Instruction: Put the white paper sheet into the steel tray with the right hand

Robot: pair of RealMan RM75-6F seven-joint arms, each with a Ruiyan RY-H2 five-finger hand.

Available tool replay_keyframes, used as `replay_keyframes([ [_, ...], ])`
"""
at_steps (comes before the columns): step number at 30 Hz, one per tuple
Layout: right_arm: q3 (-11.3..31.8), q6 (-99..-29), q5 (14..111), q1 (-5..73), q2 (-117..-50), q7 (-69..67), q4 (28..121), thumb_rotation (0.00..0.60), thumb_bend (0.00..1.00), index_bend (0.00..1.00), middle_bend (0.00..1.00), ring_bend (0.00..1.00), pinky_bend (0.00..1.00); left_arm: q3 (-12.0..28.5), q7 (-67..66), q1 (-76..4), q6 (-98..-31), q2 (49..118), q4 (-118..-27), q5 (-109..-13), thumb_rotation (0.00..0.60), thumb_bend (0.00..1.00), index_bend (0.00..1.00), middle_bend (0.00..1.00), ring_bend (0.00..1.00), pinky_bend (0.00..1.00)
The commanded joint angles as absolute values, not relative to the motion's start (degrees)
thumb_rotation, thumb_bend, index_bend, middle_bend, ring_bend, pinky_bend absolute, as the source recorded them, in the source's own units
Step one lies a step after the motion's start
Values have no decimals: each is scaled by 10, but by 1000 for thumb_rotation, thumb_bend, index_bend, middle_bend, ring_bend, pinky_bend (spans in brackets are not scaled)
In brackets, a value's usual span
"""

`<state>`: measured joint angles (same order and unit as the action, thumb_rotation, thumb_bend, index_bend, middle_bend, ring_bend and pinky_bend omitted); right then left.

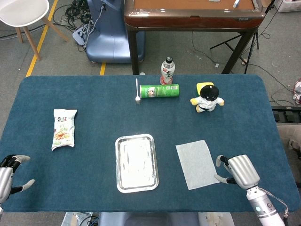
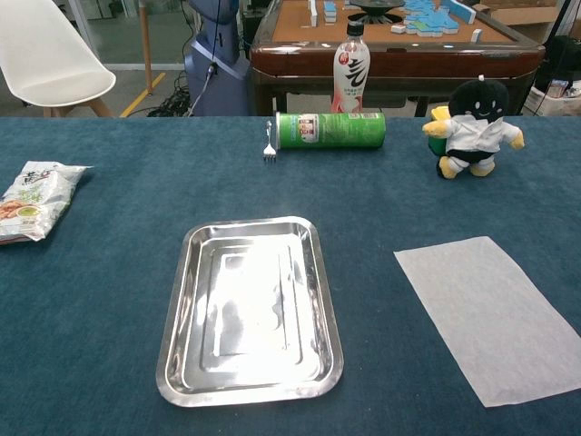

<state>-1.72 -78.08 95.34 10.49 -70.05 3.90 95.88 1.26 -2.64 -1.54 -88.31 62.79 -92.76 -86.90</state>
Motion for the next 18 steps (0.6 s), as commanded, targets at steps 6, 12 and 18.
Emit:
replay_keyframes([
  [6, -26, -756, 952, 113, -730, 65, 961, 600, 0, 568, 1000, 1000, 1000, 14, -18, -12, -890, 624, -927, -871, 600, 59, 331, 326, 203, 390],
  [12, -34, -737, 953, 120, -752, 83, 961, 600, 0, 568, 1000, 1000, 1000, 14, -12, -10, -895, 621, -928, -872, 600, 59, 331, 326, 203, 389],
  [18, -43, -714, 953, 128, -769, 99, 961, 600, 0, 568, 1000, 1000, 1000, 16, -5, -7, -901, 617, -928, -871, 600, 59, 331, 326, 202, 389],
])
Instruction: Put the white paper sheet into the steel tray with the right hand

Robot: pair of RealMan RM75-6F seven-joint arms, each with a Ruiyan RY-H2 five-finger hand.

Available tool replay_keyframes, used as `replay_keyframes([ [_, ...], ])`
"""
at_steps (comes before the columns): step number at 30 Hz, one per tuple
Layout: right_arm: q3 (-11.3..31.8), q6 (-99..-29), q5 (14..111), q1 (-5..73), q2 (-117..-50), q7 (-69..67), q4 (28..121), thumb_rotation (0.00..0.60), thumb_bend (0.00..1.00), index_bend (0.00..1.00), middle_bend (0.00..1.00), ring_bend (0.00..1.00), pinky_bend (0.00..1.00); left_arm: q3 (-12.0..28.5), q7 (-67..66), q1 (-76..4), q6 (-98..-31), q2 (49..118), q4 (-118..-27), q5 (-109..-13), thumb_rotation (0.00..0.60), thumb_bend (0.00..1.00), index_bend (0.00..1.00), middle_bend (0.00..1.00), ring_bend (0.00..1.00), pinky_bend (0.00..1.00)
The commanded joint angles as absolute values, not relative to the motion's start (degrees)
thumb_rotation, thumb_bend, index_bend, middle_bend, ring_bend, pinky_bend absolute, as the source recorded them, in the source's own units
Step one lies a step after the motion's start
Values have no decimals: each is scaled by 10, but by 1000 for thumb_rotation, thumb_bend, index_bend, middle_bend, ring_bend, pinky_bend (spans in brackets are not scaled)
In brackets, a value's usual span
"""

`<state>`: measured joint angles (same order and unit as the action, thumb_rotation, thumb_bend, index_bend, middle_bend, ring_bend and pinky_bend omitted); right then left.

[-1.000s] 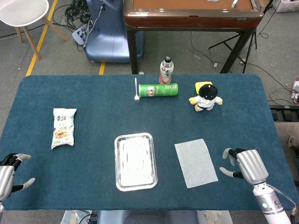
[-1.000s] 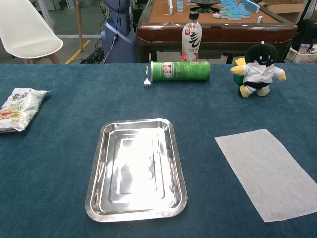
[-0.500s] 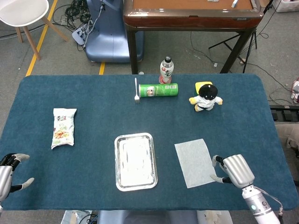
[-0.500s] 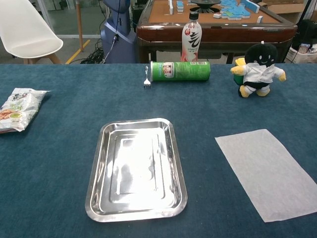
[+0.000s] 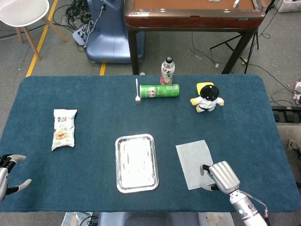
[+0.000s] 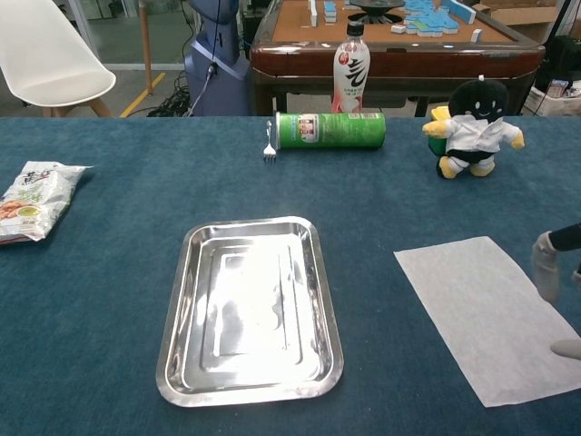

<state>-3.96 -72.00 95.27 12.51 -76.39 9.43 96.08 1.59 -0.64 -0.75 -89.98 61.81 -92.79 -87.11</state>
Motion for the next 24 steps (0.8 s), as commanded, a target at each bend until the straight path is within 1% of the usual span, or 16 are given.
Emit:
replay_keyframes([
  [1, -44, -711, 953, 129, -773, 102, 961, 600, 0, 568, 1000, 1000, 1000, 17, -4, -6, -902, 617, -928, -871, 600, 59, 331, 326, 202, 389],
  [17, -56, -672, 938, 142, -805, 137, 948, 600, 0, 568, 1000, 1000, 1000, 18, 4, -1, -909, 612, -929, -870, 600, 59, 331, 326, 202, 389],
  [24, -56, -656, 924, 147, -812, 155, 938, 600, 0, 440, 1000, 1000, 1000, 19, 4, 2, -915, 610, -930, -872, 600, 59, 331, 326, 202, 389],
])
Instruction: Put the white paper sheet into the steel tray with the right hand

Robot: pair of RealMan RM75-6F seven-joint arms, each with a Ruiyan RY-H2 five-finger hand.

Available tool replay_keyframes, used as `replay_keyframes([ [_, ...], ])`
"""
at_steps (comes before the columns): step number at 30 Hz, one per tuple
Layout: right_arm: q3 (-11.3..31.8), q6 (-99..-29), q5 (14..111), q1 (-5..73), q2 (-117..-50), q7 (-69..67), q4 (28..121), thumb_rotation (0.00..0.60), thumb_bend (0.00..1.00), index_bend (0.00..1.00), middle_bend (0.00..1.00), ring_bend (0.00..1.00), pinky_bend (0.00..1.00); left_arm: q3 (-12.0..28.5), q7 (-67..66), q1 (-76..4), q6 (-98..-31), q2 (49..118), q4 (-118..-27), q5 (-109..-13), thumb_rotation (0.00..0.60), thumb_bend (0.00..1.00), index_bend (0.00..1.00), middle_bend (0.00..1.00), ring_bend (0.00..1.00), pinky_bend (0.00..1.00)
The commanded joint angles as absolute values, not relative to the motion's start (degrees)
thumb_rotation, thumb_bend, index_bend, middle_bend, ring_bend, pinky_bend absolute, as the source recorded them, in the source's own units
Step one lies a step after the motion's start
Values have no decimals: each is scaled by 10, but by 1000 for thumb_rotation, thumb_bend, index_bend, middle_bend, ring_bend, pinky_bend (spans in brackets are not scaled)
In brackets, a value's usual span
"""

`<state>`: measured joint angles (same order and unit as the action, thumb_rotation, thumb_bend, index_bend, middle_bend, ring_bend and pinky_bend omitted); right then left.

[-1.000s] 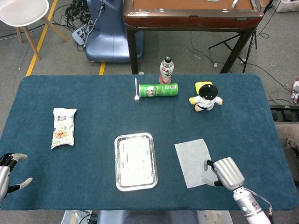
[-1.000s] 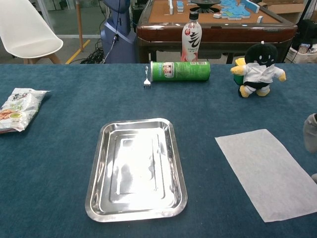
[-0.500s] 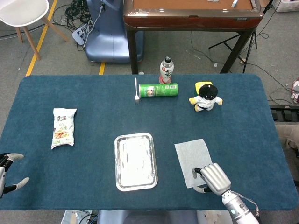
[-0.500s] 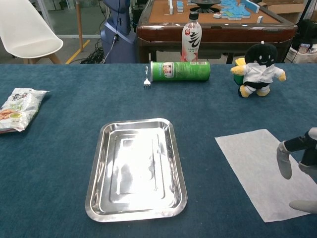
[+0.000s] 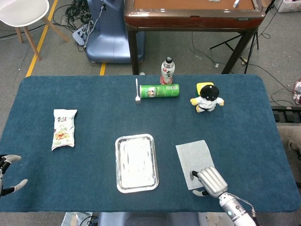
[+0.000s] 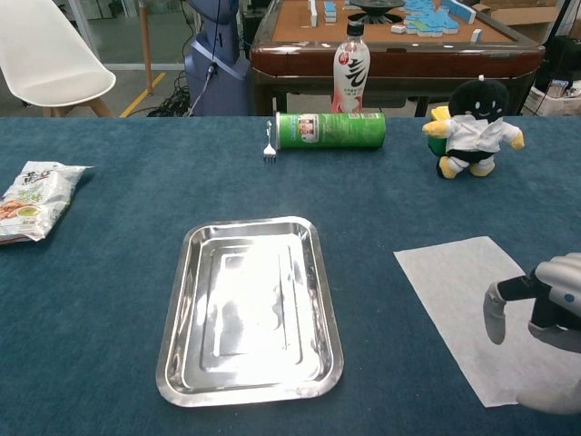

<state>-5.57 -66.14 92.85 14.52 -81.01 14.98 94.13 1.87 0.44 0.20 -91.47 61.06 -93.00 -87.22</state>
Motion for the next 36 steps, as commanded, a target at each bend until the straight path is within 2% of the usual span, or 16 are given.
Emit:
replay_keyframes([
  [1, -57, -654, 922, 148, -813, 156, 937, 600, 0, 426, 1000, 1000, 1000, 19, 4, 2, -915, 610, -930, -872, 600, 59, 331, 326, 202, 389],
  [36, -56, -627, 884, 162, -852, 181, 894, 600, 0, 411, 1000, 1000, 1000, 21, 7, 8, -919, 608, -932, -871, 600, 60, 331, 326, 202, 390],
])
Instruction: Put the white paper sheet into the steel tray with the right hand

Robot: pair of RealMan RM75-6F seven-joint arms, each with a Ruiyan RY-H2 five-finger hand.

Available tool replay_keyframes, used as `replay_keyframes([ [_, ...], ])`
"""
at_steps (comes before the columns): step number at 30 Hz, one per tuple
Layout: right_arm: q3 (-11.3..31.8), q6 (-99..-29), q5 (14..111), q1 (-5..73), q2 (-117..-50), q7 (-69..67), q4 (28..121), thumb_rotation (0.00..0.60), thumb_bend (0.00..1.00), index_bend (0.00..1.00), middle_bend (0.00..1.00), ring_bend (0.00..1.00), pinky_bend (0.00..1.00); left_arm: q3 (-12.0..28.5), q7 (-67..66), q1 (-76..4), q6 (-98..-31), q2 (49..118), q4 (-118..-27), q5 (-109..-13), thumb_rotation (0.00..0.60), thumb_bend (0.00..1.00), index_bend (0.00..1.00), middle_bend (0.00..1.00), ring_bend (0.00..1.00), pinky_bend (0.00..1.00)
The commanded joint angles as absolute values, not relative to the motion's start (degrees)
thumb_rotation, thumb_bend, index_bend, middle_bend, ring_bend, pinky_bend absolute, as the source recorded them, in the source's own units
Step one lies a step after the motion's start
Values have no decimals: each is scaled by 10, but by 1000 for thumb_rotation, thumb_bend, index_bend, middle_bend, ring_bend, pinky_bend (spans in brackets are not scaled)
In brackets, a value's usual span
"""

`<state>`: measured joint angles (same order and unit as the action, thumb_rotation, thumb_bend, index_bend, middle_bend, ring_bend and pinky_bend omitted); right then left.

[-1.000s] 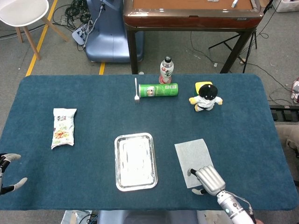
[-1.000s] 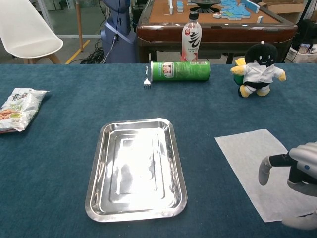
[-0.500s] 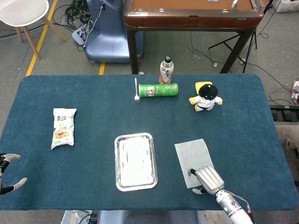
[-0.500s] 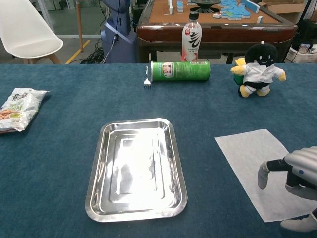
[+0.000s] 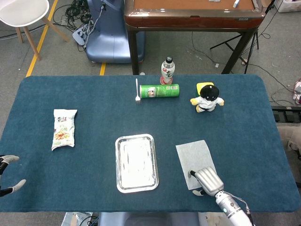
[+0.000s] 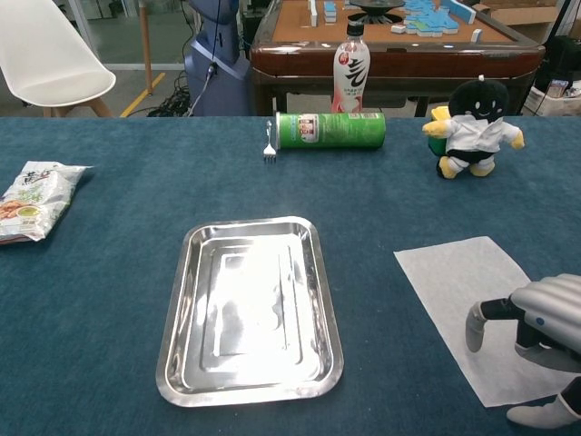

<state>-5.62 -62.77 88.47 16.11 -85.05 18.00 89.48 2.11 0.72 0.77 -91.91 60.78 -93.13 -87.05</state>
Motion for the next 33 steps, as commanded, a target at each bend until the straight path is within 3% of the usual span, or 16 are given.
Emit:
replay_keyframes([
  [1, -56, -627, 883, 162, -853, 182, 893, 600, 0, 411, 1000, 1000, 1000, 21, 7, 8, -919, 608, -932, -871, 600, 59, 331, 326, 202, 390],
  [24, -45, -642, 871, 163, -872, 192, 870, 600, 2, 411, 1000, 1000, 1000, 22, 7, 9, -919, 608, -932, -870, 600, 59, 331, 326, 202, 389],
  [33, -43, -642, 867, 166, -873, 191, 866, 600, 177, 411, 1000, 1000, 1000, 22, 6, 9, -917, 608, -932, -869, 600, 59, 331, 326, 202, 389],
])
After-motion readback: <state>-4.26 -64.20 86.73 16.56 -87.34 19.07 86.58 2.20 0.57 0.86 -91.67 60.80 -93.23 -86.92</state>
